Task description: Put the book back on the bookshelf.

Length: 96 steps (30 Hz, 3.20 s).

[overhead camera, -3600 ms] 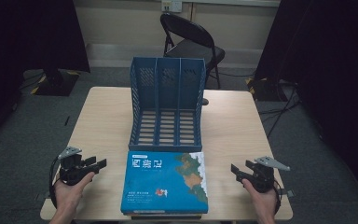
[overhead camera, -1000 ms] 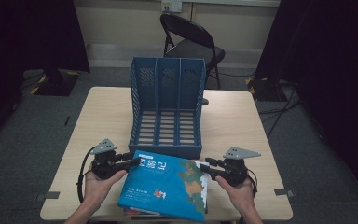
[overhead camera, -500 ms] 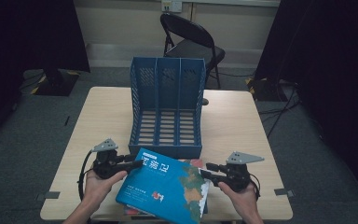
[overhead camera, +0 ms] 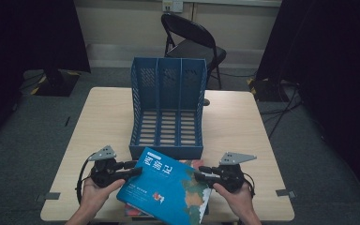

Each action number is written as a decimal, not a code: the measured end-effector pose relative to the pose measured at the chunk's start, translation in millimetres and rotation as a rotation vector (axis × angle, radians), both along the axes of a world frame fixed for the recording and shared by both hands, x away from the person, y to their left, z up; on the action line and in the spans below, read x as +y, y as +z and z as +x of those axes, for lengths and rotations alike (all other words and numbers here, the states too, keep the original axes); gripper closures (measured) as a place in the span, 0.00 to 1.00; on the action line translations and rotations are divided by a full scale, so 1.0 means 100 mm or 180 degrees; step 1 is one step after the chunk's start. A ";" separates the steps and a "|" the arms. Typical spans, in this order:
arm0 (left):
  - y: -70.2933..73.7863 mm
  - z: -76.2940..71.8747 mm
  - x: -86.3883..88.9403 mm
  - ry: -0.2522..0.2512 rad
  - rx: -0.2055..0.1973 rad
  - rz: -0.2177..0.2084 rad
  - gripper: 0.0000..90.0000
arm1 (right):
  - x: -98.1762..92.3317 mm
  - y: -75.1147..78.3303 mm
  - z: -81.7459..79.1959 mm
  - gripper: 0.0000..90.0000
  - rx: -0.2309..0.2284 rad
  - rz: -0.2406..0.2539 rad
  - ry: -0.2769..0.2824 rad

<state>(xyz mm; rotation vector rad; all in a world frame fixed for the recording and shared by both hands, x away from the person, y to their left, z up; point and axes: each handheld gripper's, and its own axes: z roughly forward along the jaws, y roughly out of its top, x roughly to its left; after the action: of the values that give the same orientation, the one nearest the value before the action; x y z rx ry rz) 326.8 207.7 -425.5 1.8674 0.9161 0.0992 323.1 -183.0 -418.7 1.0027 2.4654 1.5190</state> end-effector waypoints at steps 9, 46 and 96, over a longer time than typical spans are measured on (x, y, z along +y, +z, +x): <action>0.01 0.29 -0.22 -0.0243 0.0020 -0.0019 0.69 | -0.07 0.03 -0.25 0.72 -0.0030 -0.0097 0.0080; -0.03 0.12 -0.13 -0.0247 0.0071 -0.0115 0.71 | 0.18 0.03 0.01 0.72 0.0067 -0.0082 0.0309; -0.08 0.06 -0.02 -0.0073 0.0085 0.0007 0.78 | 0.02 -0.02 -0.26 0.62 0.0009 -0.0023 -0.0116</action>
<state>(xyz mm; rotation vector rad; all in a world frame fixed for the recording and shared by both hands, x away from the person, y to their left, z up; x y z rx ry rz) 333.2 205.3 -433.3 1.8849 0.9128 0.0615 296.9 -180.6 -420.5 1.0434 2.4389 1.4979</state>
